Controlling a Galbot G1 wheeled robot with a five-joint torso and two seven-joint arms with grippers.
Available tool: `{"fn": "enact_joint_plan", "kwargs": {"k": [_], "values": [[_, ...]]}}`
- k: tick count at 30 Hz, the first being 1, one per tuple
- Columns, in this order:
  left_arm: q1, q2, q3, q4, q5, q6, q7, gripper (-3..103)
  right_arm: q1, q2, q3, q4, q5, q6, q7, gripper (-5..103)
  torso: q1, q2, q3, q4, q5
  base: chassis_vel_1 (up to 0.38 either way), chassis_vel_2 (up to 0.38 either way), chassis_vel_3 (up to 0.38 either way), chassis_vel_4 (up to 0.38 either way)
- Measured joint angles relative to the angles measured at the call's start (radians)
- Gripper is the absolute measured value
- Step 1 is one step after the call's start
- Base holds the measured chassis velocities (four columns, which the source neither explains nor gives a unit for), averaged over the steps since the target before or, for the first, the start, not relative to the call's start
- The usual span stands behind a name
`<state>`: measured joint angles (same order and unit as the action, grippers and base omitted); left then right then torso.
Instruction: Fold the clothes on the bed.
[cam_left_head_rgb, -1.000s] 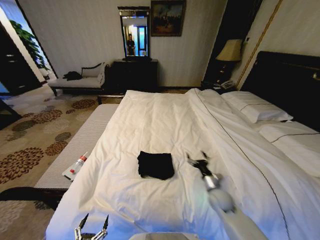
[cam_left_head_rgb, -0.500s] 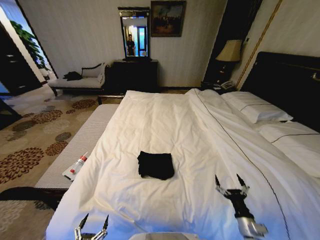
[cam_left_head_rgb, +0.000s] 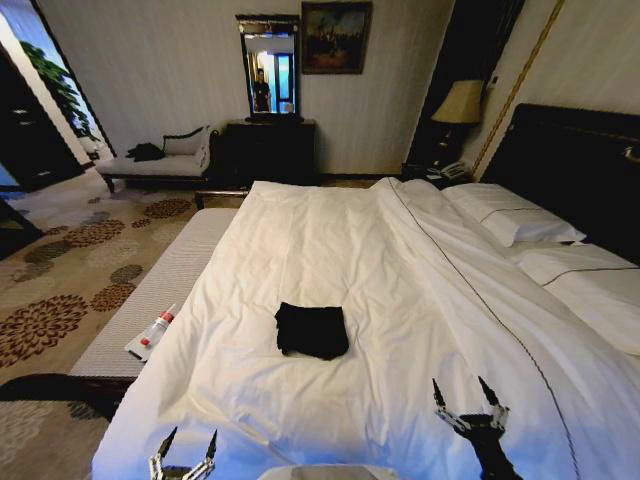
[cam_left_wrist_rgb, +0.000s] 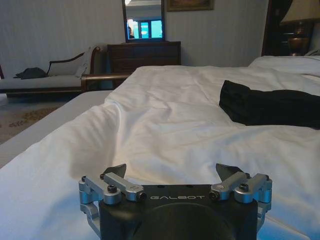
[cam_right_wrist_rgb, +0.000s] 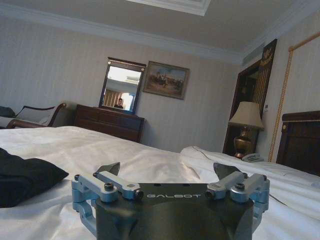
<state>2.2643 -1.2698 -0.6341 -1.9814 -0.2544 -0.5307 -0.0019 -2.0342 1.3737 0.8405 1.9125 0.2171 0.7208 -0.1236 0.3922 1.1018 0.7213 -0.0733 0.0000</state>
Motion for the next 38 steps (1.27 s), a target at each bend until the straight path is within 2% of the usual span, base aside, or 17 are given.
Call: {"fn": "enact_joint_plan", "kwargs": {"k": [38], "values": [[0.0, 0.0, 0.0, 0.0, 0.0, 0.0, 0.0, 100, 0.007, -0.003, -0.005, -0.001, 0.002, -0.009, 0.004, 100, 0.0, 0.0, 0.0, 0.0, 0.0, 0.0, 0.0, 0.0, 0.0]]}}
